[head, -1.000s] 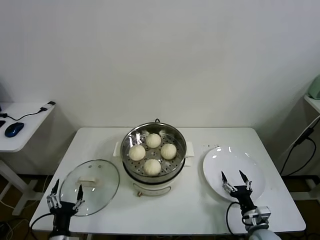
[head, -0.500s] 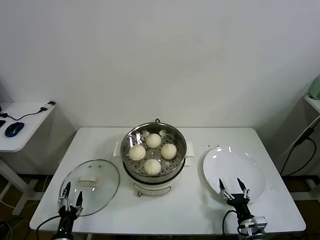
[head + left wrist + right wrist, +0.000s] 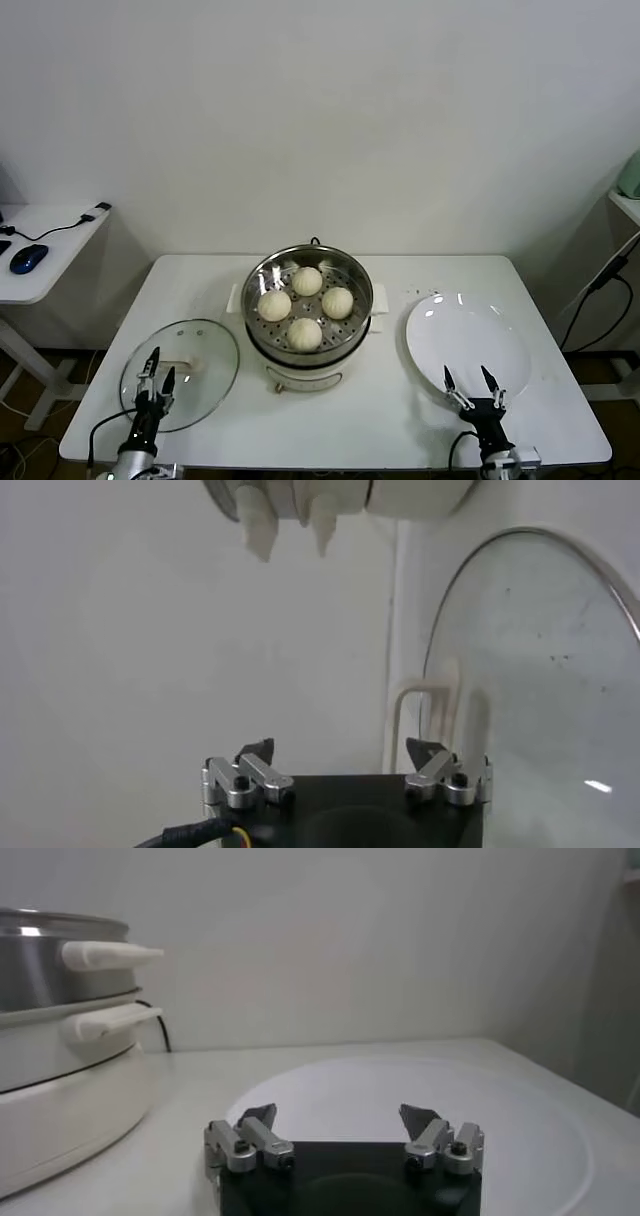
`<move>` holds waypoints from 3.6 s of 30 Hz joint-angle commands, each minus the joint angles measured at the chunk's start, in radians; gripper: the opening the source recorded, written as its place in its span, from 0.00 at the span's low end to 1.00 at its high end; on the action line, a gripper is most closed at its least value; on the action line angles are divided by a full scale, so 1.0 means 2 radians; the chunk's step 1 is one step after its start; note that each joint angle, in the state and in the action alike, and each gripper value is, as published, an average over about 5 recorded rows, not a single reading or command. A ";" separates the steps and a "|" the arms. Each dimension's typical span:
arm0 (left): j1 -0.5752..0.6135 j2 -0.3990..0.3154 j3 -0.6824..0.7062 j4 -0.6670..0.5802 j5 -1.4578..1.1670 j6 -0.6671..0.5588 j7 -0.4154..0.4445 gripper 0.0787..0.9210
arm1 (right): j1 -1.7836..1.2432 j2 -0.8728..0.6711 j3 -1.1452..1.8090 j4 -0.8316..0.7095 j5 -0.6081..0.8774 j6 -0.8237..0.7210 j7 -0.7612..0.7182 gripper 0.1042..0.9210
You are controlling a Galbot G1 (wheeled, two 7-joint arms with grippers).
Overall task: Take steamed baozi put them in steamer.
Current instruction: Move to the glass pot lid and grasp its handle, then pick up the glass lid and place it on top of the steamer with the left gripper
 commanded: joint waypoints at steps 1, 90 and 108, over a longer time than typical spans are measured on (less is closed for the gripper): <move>-0.026 0.000 -0.001 0.016 0.018 0.002 -0.003 0.88 | -0.013 0.005 0.007 0.006 0.004 0.001 0.000 0.88; -0.231 -0.005 0.345 -0.283 0.084 0.394 0.392 0.07 | -0.013 0.015 0.005 0.041 -0.054 -0.018 0.005 0.88; -0.226 -0.101 0.373 -0.194 0.161 0.397 0.370 0.07 | -0.017 0.012 0.006 0.032 -0.039 -0.006 0.012 0.88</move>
